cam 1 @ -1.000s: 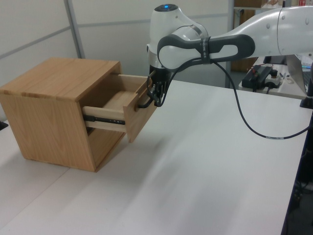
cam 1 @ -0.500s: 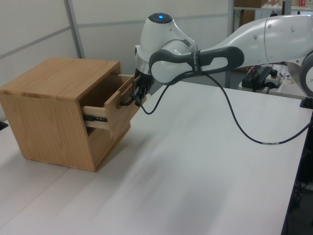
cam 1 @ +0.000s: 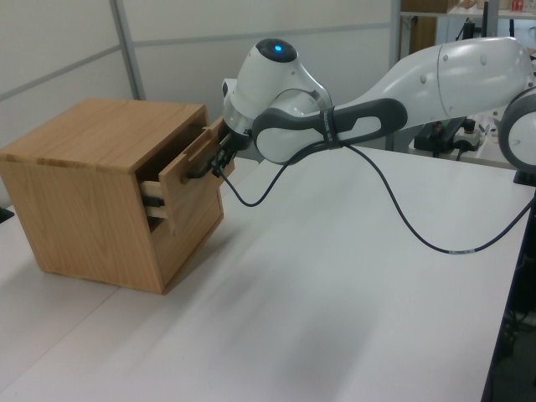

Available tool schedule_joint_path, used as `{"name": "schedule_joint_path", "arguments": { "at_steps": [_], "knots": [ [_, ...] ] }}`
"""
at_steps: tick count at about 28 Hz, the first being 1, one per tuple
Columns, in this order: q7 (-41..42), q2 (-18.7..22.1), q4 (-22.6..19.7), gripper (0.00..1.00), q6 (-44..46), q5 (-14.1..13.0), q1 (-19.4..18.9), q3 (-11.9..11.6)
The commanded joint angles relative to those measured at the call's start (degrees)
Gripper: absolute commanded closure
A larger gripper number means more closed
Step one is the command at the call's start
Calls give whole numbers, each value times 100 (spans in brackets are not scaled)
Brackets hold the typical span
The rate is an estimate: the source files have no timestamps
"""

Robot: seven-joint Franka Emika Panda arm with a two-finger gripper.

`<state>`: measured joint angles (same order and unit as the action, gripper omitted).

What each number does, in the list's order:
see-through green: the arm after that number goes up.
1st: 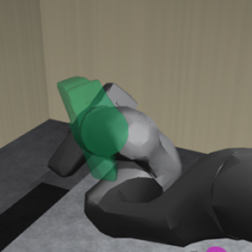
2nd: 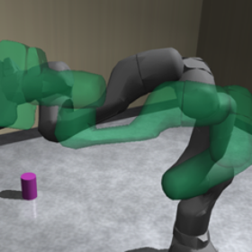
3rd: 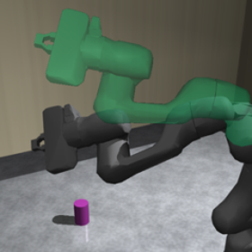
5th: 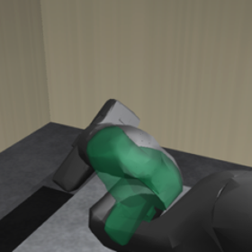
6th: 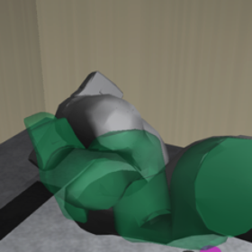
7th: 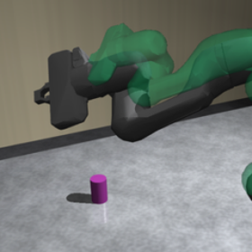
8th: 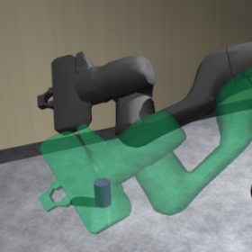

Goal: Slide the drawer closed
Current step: 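Push the drawer front with the gripper into the wooden cabinet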

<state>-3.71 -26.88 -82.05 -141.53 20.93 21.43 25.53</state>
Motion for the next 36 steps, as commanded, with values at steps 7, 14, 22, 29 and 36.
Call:
{"name": "schedule_joint_path", "arguments": {
  "at_steps": [7, 14, 22, 29, 36],
  "knots": [
    [-156, -264, 127, 100, -1157, 316, -130, -4],
    [-156, -458, 127, 100, -1790, 500, -192, -30],
    [-243, -493, 127, 100, -2028, 535, -315, -65],
    [-314, -274, 92, 100, -1669, 465, -289, -65],
    [-385, 306, 66, 100, 440, -52, -271, -48]
  ]
}}
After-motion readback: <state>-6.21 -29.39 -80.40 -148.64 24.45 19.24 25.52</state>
